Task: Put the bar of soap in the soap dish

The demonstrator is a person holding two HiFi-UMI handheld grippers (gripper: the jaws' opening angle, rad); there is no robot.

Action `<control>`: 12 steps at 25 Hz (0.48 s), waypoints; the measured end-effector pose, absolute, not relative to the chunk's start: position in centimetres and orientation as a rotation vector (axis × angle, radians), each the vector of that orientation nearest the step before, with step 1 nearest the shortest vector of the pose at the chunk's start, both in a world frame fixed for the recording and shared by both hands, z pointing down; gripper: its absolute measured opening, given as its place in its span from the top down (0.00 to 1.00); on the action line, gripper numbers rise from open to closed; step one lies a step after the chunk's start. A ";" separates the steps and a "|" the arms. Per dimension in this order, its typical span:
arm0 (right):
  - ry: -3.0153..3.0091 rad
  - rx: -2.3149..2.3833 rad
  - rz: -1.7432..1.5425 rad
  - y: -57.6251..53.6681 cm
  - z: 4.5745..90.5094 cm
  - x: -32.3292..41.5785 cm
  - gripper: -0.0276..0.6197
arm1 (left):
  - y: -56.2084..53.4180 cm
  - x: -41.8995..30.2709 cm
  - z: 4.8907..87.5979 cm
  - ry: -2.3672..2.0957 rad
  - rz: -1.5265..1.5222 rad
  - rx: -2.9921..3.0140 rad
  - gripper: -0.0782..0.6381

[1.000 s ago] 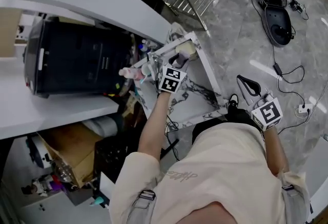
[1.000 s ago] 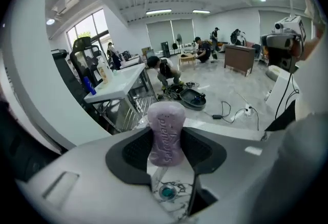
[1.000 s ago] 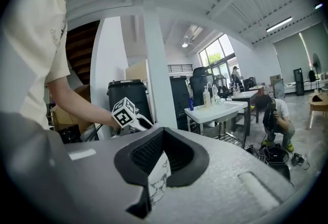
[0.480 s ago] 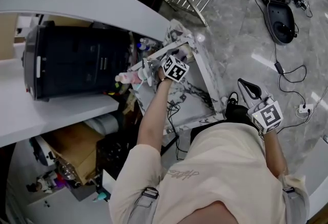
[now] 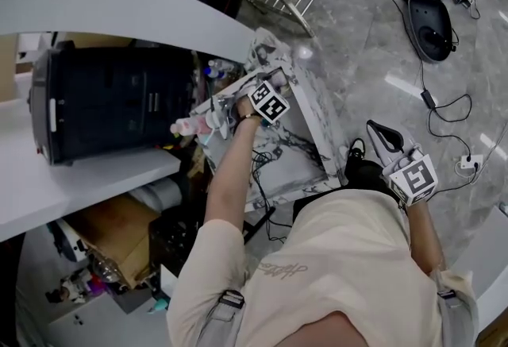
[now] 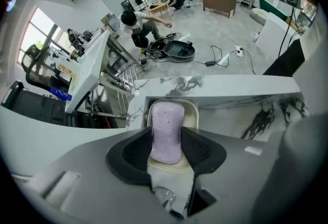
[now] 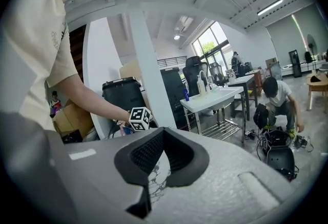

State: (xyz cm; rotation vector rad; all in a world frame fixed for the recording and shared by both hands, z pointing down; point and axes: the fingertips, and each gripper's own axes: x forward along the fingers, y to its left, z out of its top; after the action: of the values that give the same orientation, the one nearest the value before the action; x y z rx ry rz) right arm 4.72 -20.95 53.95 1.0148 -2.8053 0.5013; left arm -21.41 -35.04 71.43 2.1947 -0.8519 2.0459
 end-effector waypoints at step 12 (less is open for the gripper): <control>-2.807 0.910 0.487 -20.5 53.6 3.1 0.96 | -35.4 -19.2 66.0 -1.147 1.681 2.301 0.60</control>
State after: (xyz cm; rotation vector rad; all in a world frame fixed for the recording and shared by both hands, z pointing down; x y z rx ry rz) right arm 3.09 -20.49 53.62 0.9099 -2.8073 0.4867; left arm -19.19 -35.41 65.96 2.3006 -1.1468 1.6809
